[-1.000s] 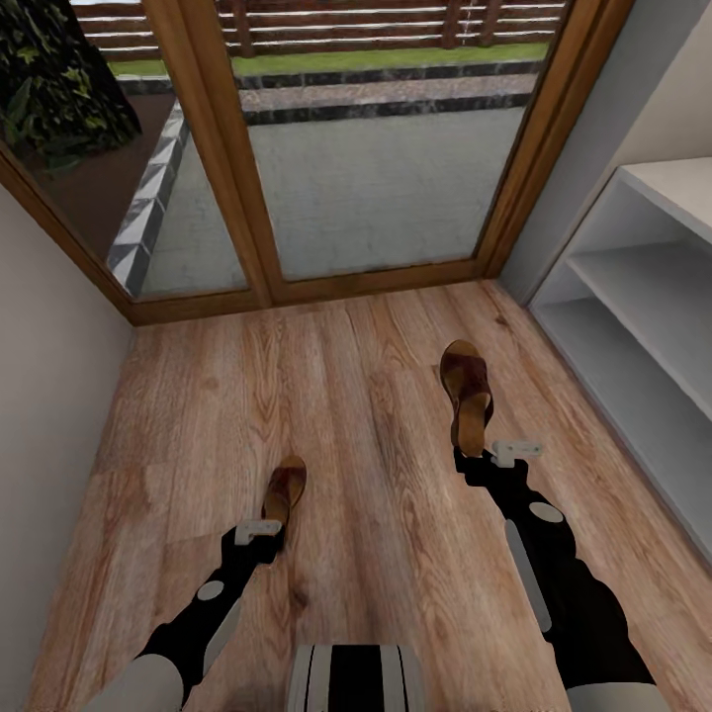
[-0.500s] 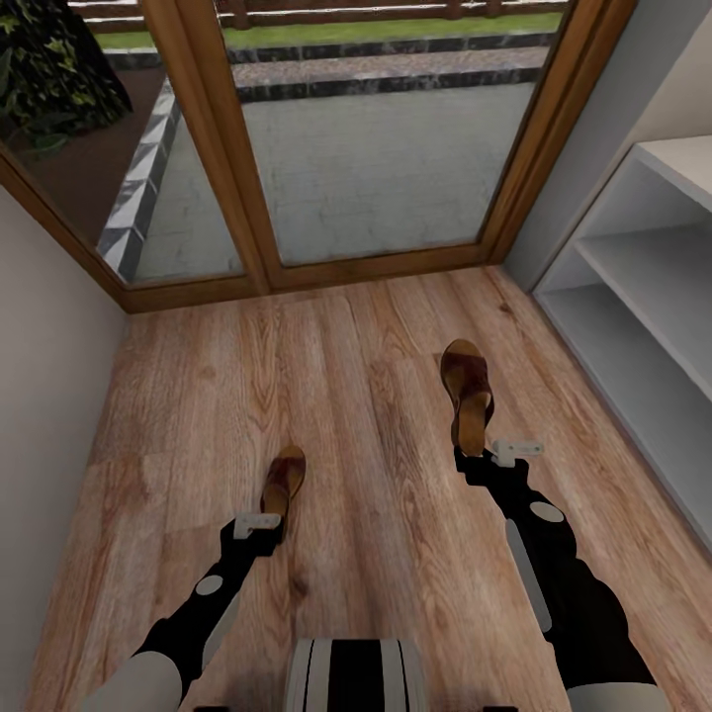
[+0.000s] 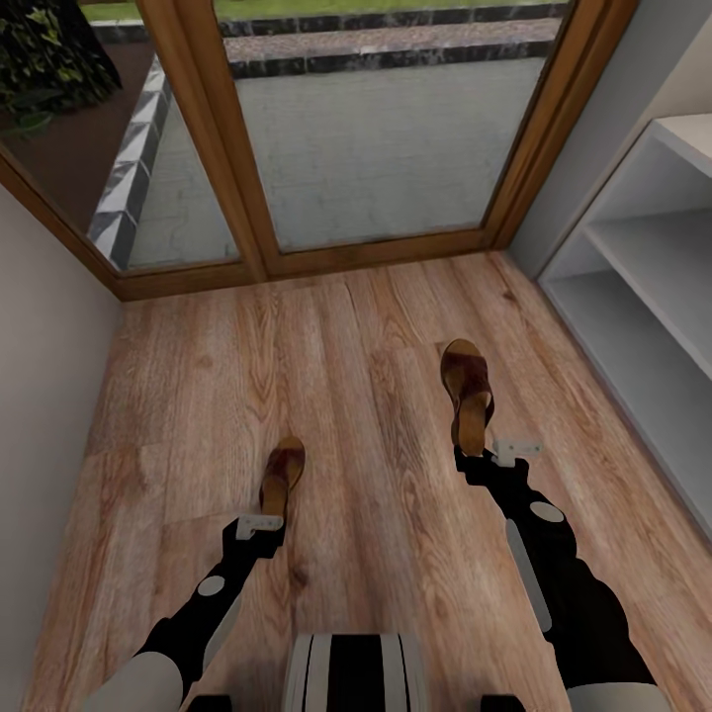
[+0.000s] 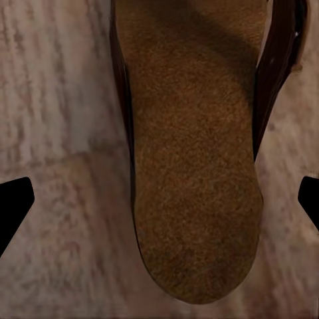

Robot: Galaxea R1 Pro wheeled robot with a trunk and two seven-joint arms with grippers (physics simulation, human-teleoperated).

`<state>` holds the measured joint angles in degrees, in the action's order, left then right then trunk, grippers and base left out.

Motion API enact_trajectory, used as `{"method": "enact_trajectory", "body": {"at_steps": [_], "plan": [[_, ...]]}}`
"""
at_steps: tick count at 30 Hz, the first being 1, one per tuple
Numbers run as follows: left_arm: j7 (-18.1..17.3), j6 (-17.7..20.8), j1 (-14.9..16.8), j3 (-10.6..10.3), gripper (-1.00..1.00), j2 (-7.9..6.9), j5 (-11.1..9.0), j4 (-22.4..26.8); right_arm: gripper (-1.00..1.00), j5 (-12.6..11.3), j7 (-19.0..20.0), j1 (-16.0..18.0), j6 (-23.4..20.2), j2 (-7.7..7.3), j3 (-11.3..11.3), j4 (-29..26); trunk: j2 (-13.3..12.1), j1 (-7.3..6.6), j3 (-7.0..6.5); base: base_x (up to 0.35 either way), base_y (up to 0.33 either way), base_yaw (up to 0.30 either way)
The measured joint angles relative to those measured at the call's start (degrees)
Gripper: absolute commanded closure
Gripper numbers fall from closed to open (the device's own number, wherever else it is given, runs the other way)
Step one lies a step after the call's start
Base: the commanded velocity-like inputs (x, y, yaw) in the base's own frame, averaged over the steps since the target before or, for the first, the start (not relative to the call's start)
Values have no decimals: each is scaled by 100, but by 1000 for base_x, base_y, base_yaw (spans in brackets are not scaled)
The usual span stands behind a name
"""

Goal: Pick up the two gym shoes and the two sandals from the corridor floor and place them onto the hallstand (shoe rack) in the corridor, making sure they are on the rack and not on the floor. Arrange them so the two gym shoes are next to each other and the two sandals are next to each other.

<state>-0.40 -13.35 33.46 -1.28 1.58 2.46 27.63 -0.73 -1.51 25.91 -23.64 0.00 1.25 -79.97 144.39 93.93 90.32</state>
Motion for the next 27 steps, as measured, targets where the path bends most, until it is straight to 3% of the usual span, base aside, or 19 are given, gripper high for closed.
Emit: {"method": "enact_trajectory", "body": {"at_steps": [7,16,23,27], "plan": [[0,0,0,-1,-100,0,1,0,100,0,0,0,0,0,0,1,9,18,185,0,0,0],[0,0,0,-7,-100,0,1,0,100,1,0,0,4,-1,4,-2,10,18,230,0,0,-5],[0,0,0,-7,-100,1,1,0,100,-1,0,0,1,-8,8,-1,10,18,270,0,0,-128],[0,2,0,-1,-100,0,1,0,100,0,0,0,6,-7,8,-1,15,28,368,0,0,-37]]}}
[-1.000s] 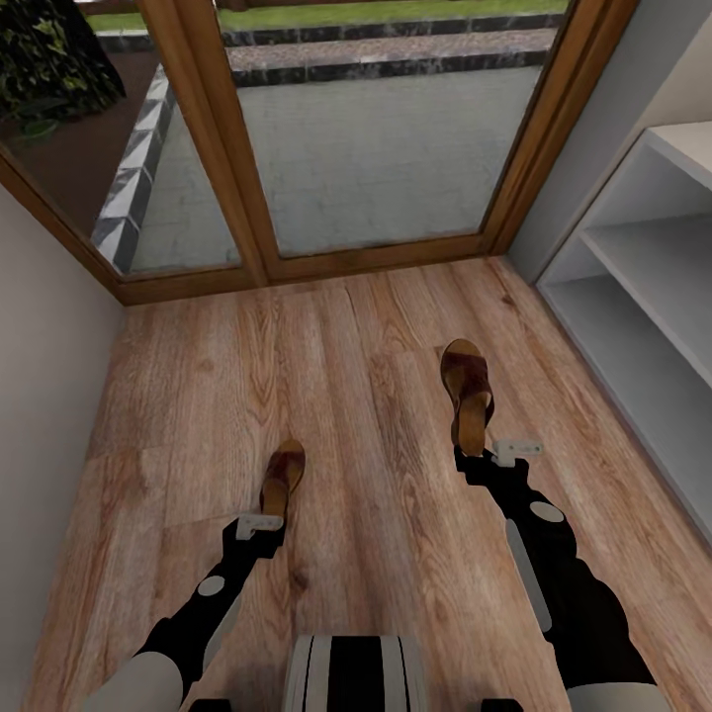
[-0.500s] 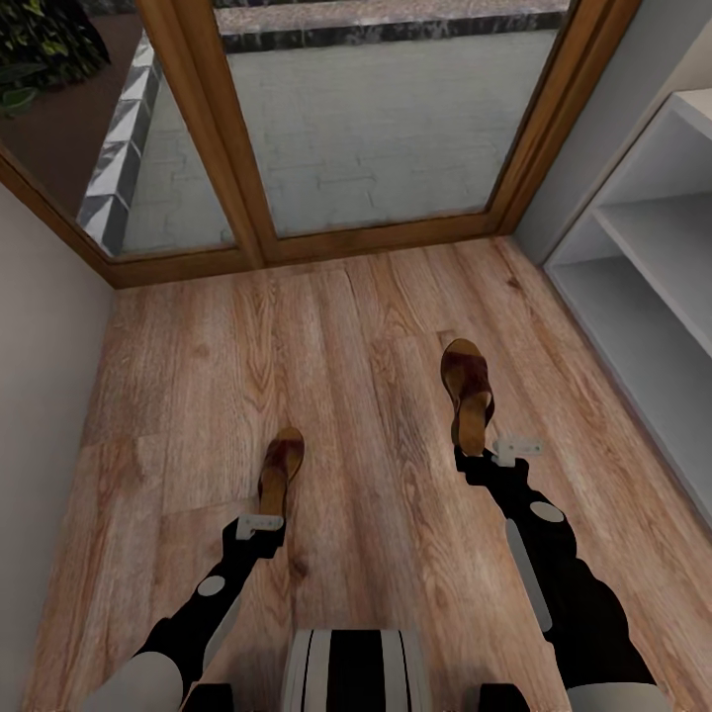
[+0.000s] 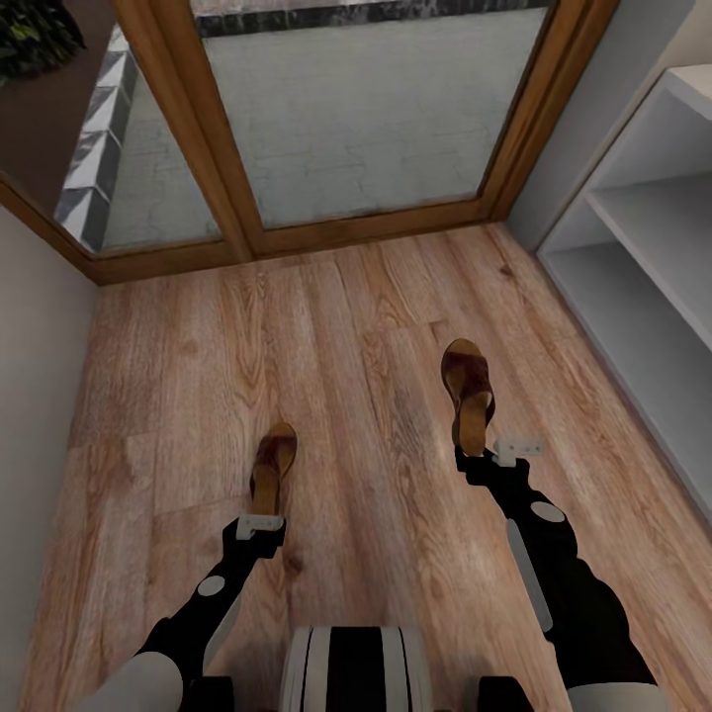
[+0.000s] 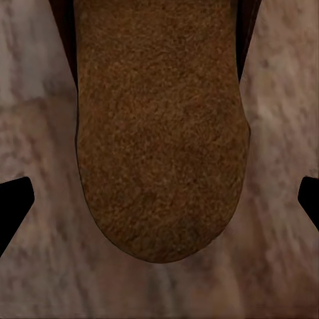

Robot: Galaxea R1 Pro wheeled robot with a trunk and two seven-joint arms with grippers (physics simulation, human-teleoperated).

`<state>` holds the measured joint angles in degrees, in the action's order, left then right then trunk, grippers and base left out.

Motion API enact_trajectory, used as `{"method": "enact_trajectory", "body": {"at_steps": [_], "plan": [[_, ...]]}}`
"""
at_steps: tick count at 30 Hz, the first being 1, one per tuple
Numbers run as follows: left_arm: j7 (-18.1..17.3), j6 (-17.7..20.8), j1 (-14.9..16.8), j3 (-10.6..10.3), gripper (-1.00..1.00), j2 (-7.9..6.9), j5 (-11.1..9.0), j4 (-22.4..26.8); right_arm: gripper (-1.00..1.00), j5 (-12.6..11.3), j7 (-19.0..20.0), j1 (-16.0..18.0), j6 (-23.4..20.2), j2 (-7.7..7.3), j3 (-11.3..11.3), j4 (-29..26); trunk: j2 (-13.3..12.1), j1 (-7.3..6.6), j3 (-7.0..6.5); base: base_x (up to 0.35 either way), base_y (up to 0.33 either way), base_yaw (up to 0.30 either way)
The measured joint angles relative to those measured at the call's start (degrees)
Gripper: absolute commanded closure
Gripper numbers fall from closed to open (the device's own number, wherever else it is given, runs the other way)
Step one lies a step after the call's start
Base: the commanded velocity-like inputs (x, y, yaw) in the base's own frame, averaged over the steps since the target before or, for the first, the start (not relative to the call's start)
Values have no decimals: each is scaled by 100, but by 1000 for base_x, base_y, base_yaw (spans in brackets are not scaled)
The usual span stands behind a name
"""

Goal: Pick up the two gym shoes and the two sandals from the corridor floor and place them onto the hallstand (shoe rack) in the corridor, making sure they are on the rack and not on the floor. Arrange them so the two gym shoes are next to each other and the two sandals are next to each other.

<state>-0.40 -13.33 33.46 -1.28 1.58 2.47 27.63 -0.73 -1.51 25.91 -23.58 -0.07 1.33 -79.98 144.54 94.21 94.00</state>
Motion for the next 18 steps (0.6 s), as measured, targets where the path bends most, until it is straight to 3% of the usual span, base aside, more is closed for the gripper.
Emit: {"method": "enact_trajectory", "body": {"at_steps": [18], "plan": [[0,-2,0,2,-100,0,0,0,100,1,0,0,-5,4,-5,-1,8,15,206,0,0,-2]]}}
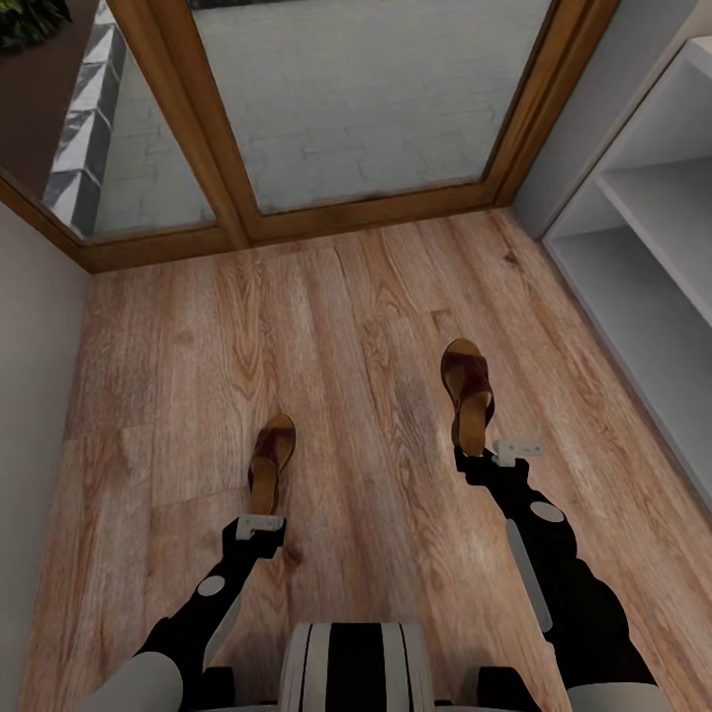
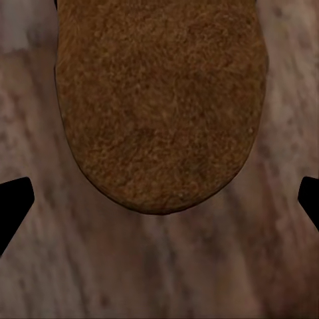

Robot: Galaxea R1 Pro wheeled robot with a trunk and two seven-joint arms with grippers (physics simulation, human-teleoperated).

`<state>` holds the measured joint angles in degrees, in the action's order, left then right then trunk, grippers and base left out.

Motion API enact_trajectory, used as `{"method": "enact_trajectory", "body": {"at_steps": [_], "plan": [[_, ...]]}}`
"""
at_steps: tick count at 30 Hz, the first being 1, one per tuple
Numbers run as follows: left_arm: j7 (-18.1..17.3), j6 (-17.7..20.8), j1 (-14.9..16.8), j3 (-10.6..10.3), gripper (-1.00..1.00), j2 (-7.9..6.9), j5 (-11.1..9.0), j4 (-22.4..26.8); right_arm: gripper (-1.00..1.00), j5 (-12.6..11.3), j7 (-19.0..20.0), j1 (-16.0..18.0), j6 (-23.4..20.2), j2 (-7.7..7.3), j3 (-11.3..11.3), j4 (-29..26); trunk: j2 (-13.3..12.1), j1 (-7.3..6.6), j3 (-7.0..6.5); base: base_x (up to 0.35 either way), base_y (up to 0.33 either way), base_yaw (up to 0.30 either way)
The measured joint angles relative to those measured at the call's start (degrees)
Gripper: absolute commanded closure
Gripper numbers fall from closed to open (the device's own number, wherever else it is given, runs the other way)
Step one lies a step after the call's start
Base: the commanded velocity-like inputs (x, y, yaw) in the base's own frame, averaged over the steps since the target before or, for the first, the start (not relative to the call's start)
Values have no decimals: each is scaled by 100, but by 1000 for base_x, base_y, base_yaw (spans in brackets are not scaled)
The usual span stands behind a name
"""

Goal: Pick up the two gym shoes and the two sandals from the corridor floor and place them onto the hallstand (shoe rack) in the corridor, making sure they are on the rack and not on the floor. Arrange them so the two gym shoes are next to each other and the two sandals are next to each other.

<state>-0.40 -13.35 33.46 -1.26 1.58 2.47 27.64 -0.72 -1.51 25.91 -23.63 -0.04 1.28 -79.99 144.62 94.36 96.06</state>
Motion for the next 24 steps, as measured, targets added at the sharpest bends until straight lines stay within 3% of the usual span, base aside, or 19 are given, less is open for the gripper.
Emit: {"method": "enact_trajectory", "body": {"at_steps": [24], "plan": [[0,8,0,1,-100,0,0,0,100,-1,0,0,4,-2,6,0,0,-2,16,40,0,0]]}}
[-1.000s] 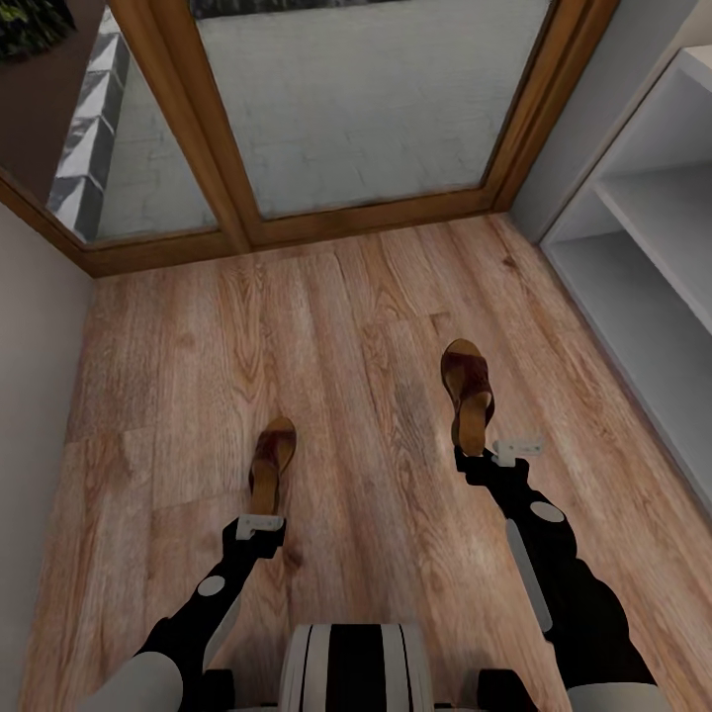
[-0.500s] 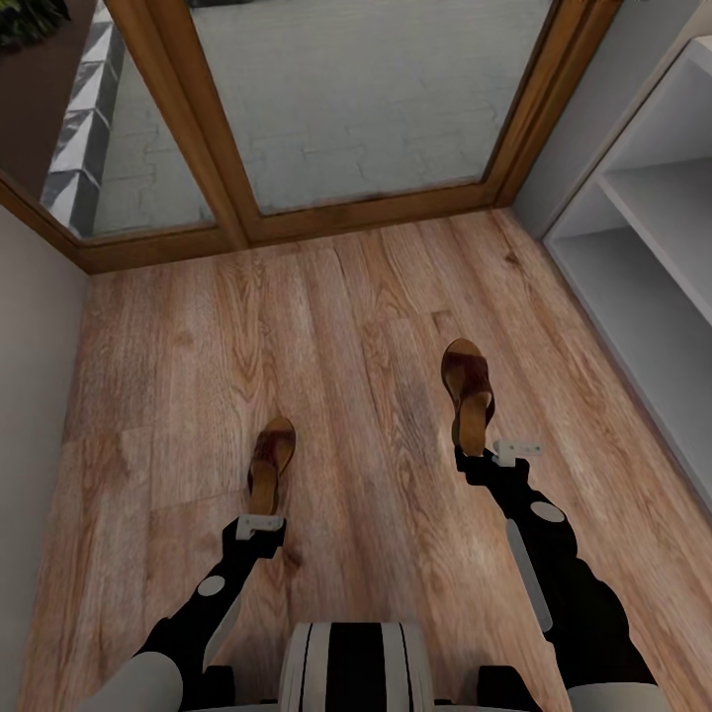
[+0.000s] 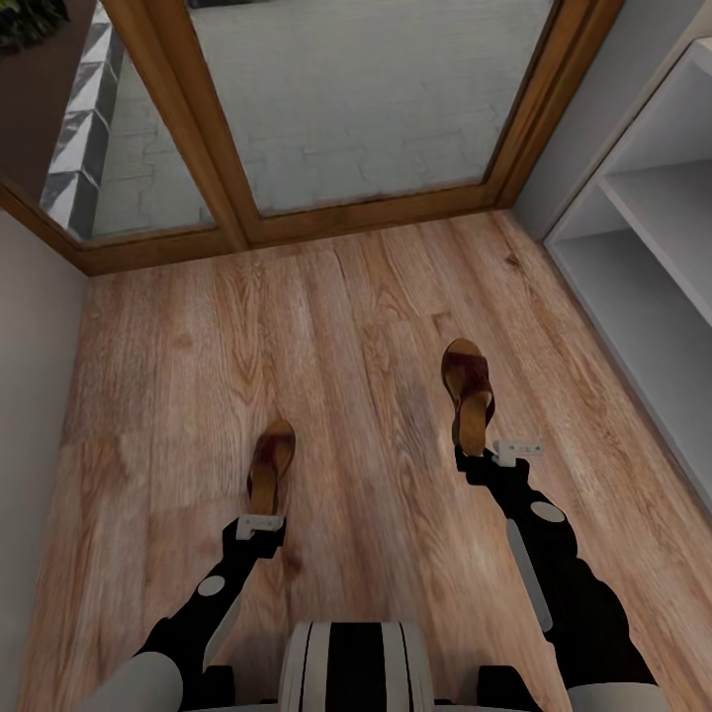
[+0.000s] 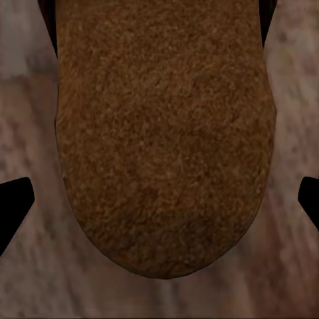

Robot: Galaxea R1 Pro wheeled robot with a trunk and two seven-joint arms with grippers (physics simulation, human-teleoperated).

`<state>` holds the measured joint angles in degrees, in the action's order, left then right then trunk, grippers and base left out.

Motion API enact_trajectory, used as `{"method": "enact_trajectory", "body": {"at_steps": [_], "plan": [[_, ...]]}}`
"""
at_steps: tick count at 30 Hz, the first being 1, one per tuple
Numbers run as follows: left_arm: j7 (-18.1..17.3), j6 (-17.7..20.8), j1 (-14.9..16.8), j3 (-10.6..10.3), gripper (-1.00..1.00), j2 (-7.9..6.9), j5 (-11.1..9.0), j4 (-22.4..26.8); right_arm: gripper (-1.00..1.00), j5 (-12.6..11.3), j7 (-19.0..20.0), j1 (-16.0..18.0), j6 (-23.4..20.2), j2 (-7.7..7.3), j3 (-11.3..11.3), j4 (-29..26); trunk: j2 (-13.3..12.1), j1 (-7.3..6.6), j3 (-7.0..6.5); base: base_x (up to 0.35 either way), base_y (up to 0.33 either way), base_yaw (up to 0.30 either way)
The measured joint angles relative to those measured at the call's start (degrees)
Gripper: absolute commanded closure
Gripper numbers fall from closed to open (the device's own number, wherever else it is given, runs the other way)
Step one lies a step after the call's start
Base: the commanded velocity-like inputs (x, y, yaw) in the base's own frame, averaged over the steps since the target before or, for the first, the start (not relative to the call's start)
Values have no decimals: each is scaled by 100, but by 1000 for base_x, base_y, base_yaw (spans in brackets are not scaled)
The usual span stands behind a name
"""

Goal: Pick up the two gym shoes and the two sandals from the corridor floor and place them onto the hallstand (shoe rack) in the corridor, making sure they are on the rack and not on the floor. Arrange them so the two gym shoes are next to each other and the two sandals are next to each other.

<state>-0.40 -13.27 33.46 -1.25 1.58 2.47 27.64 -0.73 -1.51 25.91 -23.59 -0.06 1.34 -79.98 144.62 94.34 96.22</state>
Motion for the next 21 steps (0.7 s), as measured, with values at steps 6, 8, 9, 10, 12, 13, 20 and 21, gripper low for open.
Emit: {"method": "enact_trajectory", "body": {"at_steps": [6,8,9,10,12,13,20,21], "plan": [[0,1,0,-1,-100,0,0,0,100,1,0,0,0,-1,0,0,0,2,0,68,0,0],[4,1,0,-1,100,0,0,-2,100,0,0,0,-2,-2,0,0,0,2,0,9,0,0],[5,1,0,-1,100,0,0,-3,100,0,0,0,-3,-2,0,0,0,2,0,4,0,0],[2,1,0,-2,100,1,-5,-5,100,0,0,0,-4,-1,0,0,0,2,0,3,0,0],[3,1,0,3,100,1,-7,-7,100,0,0,0,-3,-1,0,0,0,2,0,1,0,0],[3,1,0,5,100,1,-6,-6,100,0,0,0,-4,-2,0,0,0,2,0,0,0,0],[-5,-1,0,-5,100,-2,-9,-4,100,1,0,0,-5,-2,0,0,0,2,0,0,0,0],[-11,-3,0,-7,100,0,-14,-4,100,0,0,0,-5,-2,0,0,0,1,0,0,0,0]]}}
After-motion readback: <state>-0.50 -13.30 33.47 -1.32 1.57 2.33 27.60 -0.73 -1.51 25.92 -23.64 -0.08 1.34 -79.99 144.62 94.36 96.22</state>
